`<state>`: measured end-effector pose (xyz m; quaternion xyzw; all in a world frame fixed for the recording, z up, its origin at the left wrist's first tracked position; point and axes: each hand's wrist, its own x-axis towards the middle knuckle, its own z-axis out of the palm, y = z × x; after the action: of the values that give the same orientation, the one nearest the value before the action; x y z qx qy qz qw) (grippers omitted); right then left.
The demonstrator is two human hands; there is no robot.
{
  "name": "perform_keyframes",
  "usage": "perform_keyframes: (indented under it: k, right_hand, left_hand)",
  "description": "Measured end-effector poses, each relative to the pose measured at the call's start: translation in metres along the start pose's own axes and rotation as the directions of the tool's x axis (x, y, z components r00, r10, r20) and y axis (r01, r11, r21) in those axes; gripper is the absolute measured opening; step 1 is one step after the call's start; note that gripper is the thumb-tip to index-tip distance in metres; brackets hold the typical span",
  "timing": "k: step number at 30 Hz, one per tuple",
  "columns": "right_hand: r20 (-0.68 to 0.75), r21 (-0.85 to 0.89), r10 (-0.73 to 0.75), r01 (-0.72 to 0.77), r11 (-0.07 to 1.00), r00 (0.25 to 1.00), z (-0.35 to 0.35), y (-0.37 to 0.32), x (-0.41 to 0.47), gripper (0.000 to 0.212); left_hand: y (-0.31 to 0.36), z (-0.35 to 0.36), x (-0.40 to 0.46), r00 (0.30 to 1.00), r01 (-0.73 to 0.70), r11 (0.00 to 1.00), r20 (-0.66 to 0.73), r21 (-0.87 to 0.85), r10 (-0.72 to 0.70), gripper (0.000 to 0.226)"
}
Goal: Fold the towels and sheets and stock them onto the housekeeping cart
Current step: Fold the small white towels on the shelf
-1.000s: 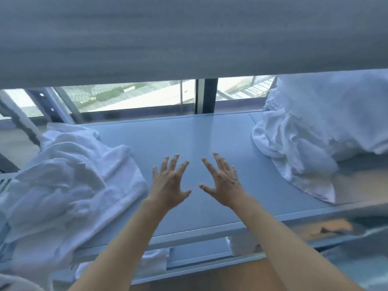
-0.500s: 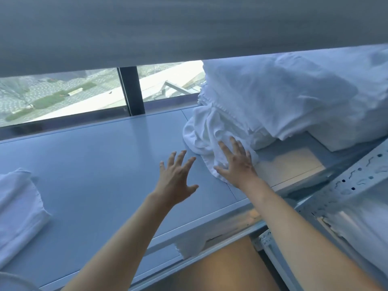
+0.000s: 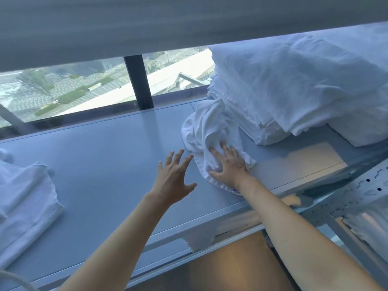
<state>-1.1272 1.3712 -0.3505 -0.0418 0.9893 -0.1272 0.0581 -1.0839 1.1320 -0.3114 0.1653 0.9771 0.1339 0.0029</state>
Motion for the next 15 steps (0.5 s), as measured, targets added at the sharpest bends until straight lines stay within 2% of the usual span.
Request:
perform_keyframes:
  k: [4, 7, 11, 15]
  right_hand:
    - [-0.042, 0.009, -0.110, 0.111, 0.994, 0.993, 0.019, -0.041, -0.019, 0.082]
    - [-0.038, -0.007, -0.209, 0.209, 0.978, 0.977, 0.029, -0.073, -0.035, 0.081]
    - [-0.039, 0.058, -0.307, 0.309, 0.949, 0.951, 0.042, -0.107, -0.063, 0.079]
    - [-0.094, 0.075, -0.345, 0.352, 0.933, 0.934, 0.055, -0.134, -0.093, 0.073]
  left_hand:
    - [-0.021, -0.005, -0.011, 0.999, 0.013, 1.000, -0.039, 0.001, -0.013, 0.102]
    - [-0.042, -0.011, -0.022, 0.998, 0.038, 0.999, -0.058, 0.000, -0.038, 0.098]
    - [-0.077, -0.019, -0.042, 0.995, 0.094, 0.995, -0.036, -0.019, -0.095, 0.092]
    - [-0.103, -0.013, -0.076, 0.997, 0.075, 0.981, 0.018, -0.178, -0.073, 0.089]
